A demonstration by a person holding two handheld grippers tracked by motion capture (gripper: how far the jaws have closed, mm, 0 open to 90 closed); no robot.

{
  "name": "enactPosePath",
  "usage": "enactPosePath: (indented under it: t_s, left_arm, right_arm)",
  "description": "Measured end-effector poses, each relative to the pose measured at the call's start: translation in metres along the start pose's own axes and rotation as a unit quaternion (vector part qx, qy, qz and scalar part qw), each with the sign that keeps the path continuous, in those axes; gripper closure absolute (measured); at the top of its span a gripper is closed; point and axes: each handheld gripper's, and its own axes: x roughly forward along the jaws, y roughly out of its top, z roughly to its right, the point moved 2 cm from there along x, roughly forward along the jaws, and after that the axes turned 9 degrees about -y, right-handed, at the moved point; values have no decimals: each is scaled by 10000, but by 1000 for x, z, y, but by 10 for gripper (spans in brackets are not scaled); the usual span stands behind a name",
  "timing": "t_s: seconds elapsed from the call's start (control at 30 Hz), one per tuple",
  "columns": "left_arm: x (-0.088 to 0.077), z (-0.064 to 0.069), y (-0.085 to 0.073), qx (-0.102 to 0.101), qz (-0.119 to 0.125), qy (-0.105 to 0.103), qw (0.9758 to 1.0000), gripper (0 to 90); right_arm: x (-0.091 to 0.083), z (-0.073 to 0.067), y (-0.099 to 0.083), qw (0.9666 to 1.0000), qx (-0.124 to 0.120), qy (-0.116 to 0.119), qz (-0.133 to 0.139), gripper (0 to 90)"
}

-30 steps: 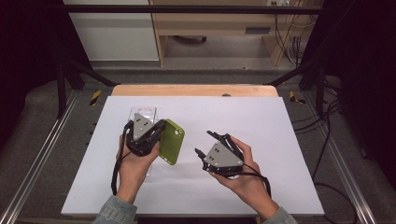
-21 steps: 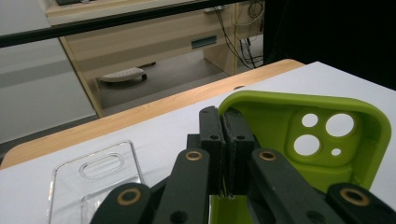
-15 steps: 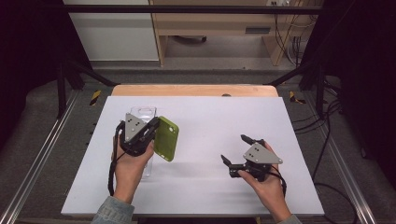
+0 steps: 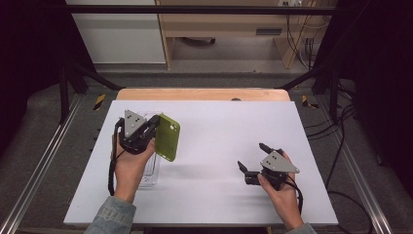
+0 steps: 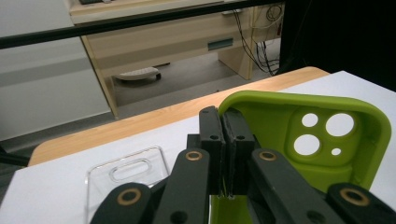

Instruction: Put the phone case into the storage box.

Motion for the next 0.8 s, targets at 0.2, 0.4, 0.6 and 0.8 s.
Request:
enactPosePath:
  t_s: [0.2, 0.4, 0.6, 0.8]
  left_arm:
    - [-9, -17, 7, -70, 40, 119, 9999, 876]
    - [-12, -31, 11, 30, 14, 279, 9996, 877]
    - [-21, -43, 26, -241, 251, 400, 9986, 877]
    - [-30, -53, 36, -416, 365, 538, 9970, 877]
  right_arm:
    - [-1, 3, 2, 9996, 210, -206, 35, 74]
    - [-8, 8, 6, 9979, 538, -231, 268, 58]
    - [-12, 14, 3, 9972, 620, -243, 335, 54]
    - [-14, 14, 2, 9970, 628, -230, 388, 57]
